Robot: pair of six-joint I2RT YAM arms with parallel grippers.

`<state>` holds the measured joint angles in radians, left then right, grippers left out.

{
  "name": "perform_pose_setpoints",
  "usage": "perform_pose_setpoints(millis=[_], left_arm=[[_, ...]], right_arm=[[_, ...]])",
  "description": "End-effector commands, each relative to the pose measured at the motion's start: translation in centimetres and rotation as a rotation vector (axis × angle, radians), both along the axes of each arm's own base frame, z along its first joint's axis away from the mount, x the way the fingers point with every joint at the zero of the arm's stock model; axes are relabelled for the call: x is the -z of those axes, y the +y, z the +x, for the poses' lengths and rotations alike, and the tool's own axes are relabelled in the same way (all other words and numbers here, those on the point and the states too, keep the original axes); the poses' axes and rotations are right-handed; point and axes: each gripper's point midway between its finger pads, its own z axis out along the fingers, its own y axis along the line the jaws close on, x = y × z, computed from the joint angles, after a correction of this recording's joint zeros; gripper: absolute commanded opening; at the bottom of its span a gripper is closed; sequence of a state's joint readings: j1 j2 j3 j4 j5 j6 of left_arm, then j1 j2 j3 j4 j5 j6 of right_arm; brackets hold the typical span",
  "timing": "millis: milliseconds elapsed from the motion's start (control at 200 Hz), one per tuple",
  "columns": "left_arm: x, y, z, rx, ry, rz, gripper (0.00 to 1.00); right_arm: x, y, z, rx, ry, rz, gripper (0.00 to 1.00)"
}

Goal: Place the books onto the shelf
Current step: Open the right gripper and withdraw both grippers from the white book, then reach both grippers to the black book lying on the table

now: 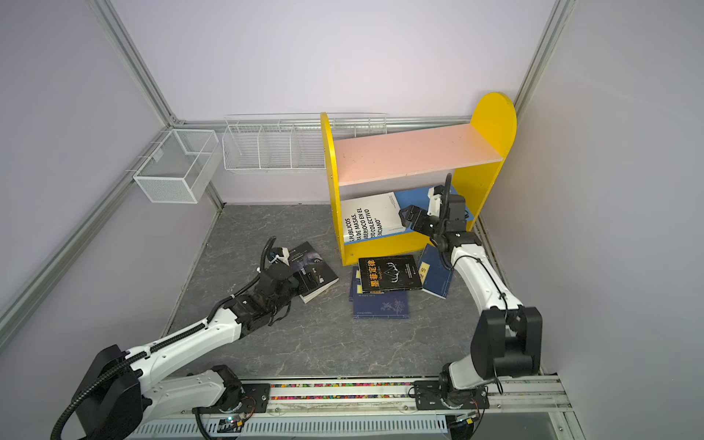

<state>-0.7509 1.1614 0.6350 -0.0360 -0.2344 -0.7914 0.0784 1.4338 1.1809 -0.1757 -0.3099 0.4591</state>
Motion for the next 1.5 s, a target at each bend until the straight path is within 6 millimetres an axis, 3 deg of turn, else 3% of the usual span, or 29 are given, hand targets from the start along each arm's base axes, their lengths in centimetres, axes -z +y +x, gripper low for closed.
perform_pose_setpoints(millis=[0,230,280,390,520,650,805,1165,1495], left_arm=[[0.4,-2.1,-1.5,0.126,0.063,-0.069,0.93],[0.1,-9.0,-3.3,0.385,0.122,-0.196,0.92],[0.3,-10.9,-3.5,0.415,0.122,-0.215,0.92],[1.5,-14.9,-3.7,0.468,0.164,-0.274,0.89],[2.8,-17.6,-2.7,0.433,0.202,-0.402,0.82],[3.0,-18.5,-1.9,0.365,0.179,-0.359,0.81],[4.5,-18.4,-1.0,0.303,0.219,-0.278,0.82],[8.0,-18.2,-0.3,0.217,0.294,-0.262,0.81],[9.9,-18.6,-0.4,0.220,0.329,-0.252,0.80]], right_arm=[[4.8,-1.1,-3.6,0.013,0.145,-0.085,0.90],[10.8,-0.8,-7.9,-0.016,0.297,-0.046,0.89],[12.8,-0.9,-9.0,-0.008,0.350,-0.022,0.88],[14.7,-1.4,-9.8,0.017,0.396,-0.003,0.87],[17.0,-2.4,-10.3,0.045,0.460,0.001,0.88],[20.4,-2.6,-10.8,0.069,0.524,0.051,0.84],[22.6,-2.2,-11.0,0.068,0.577,0.088,0.78],[23.2,-1.8,-11.0,0.063,0.598,0.118,0.55],[20.7,-0.1,-9.6,0.027,0.533,0.261,0.31]])
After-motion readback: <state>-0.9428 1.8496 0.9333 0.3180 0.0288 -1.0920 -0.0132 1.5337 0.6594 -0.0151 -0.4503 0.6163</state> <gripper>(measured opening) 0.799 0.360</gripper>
